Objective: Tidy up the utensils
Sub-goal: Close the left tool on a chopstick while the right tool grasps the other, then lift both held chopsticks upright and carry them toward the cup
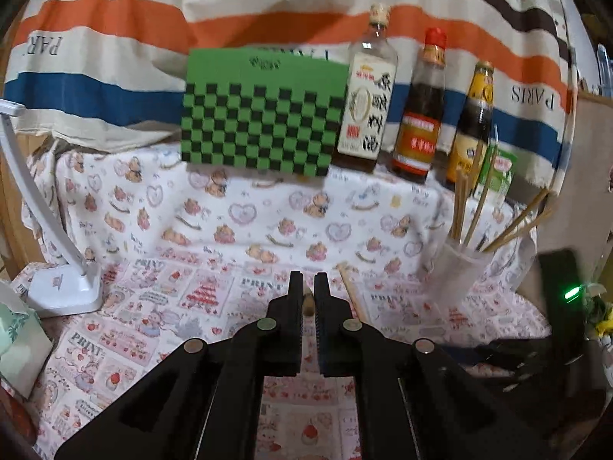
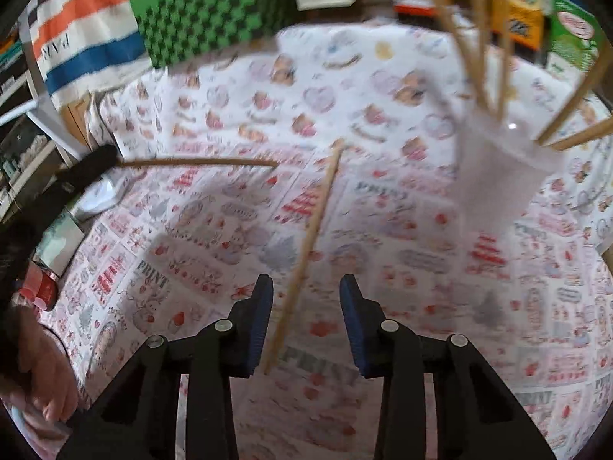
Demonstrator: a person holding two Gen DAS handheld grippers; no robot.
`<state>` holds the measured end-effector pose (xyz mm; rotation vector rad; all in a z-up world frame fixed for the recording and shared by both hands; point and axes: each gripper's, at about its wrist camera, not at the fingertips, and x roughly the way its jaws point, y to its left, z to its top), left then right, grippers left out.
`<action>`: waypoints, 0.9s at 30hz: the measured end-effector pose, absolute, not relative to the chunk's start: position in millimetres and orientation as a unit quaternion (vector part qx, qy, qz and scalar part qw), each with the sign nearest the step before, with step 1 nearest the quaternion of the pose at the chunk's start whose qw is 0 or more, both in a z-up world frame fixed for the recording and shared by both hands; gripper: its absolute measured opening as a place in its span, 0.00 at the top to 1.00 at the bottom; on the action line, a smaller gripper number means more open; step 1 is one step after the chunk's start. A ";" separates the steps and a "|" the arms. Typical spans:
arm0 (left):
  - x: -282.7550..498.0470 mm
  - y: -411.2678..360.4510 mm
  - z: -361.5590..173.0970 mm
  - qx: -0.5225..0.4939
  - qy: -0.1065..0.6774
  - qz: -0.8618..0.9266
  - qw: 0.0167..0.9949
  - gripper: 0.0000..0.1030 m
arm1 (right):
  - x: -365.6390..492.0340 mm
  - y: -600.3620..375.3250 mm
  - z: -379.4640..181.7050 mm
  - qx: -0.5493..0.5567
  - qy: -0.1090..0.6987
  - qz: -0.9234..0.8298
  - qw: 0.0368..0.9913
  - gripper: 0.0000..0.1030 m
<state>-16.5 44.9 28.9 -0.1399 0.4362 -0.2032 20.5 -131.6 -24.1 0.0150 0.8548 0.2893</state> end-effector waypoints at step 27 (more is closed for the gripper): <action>-36.9 35.9 44.5 -0.041 0.159 -0.084 0.983 0.96 | -21.1 -168.4 46.2 0.007 0.263 0.104 0.959 0.94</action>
